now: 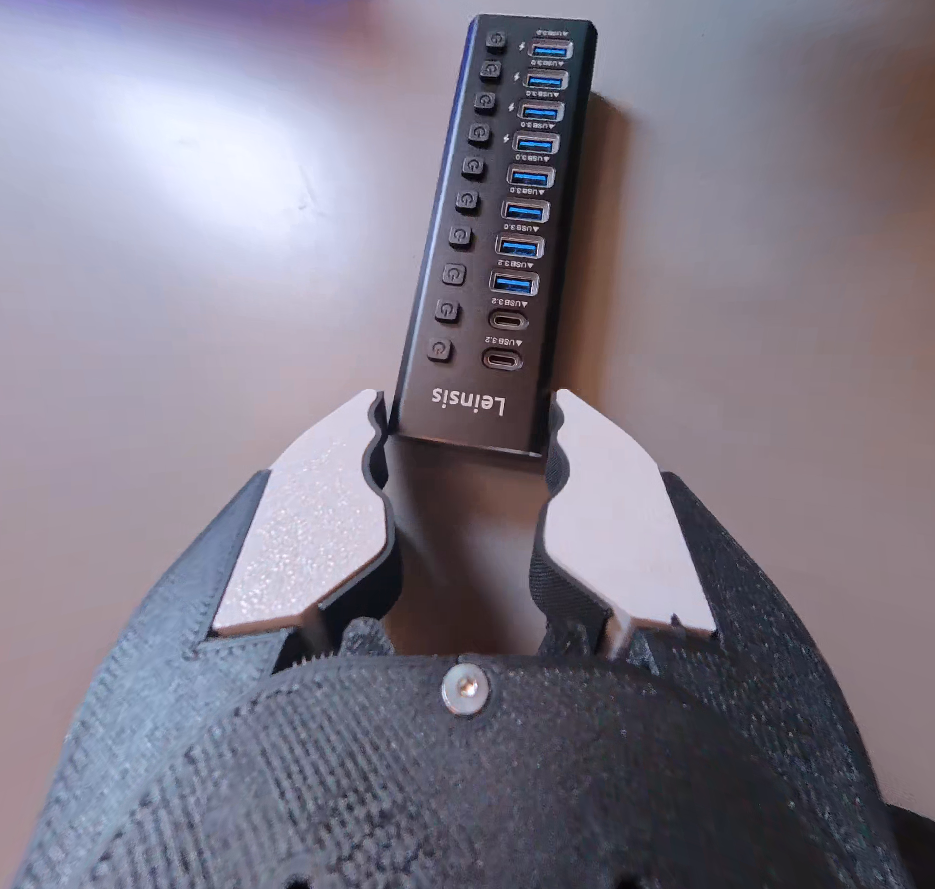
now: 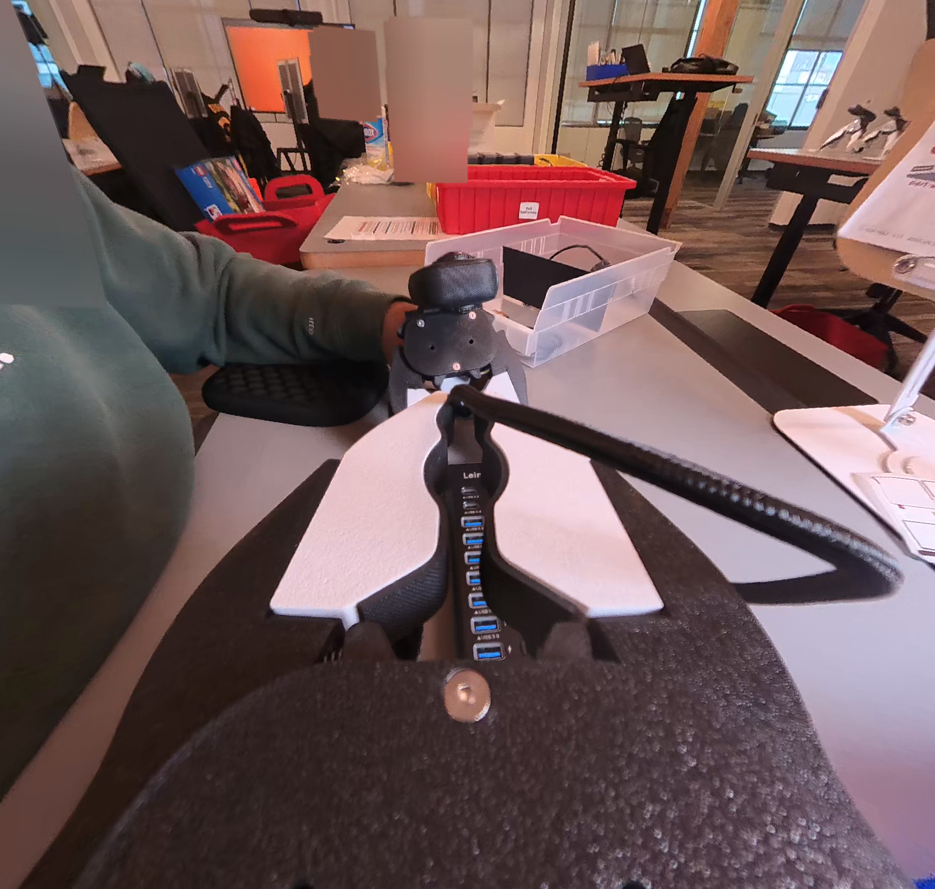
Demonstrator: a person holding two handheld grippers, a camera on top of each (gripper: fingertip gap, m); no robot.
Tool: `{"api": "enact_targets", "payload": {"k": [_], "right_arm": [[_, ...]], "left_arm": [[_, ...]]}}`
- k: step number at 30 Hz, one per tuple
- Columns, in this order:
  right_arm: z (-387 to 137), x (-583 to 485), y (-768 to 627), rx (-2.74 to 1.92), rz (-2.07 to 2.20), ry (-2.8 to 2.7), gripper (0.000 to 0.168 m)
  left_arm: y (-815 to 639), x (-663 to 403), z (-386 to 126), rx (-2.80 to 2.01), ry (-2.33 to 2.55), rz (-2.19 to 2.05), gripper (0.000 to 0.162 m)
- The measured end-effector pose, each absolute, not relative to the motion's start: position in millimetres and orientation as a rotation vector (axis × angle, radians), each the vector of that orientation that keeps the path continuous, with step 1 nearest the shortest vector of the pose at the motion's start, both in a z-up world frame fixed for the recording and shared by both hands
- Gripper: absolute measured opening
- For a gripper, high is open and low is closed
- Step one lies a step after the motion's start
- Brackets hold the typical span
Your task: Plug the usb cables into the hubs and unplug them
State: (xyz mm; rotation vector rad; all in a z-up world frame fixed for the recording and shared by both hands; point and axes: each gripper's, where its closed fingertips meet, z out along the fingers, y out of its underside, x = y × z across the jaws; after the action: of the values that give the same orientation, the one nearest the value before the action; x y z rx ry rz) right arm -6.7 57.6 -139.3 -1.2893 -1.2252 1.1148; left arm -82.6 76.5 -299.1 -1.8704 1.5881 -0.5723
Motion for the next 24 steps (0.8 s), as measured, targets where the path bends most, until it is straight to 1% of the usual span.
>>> {"api": "enact_targets", "payload": {"k": [4,10,14,19,24], "right_arm": [[-139,0,63,-1.315,1.07,-1.227,0.008],[-139,12,68,-1.366,0.966,-1.273,0.008],[-141,11,64,-1.367,0.966,-1.296,0.008],[-163,4,65,-1.421,0.948,-1.354,0.008],[-195,20,80,-1.666,0.862,-1.392,0.008]], "left_arm": [[77,-82,-296,-1.841,1.605,-0.54,0.061],[74,-74,-251,-1.727,1.509,-0.582,0.061],[68,-71,-240,-1.7,1.497,-0.624,0.06],[62,-72,-244,-1.679,1.56,-0.613,0.06],[46,-77,-269,-1.704,1.713,-0.66,0.06]]}}
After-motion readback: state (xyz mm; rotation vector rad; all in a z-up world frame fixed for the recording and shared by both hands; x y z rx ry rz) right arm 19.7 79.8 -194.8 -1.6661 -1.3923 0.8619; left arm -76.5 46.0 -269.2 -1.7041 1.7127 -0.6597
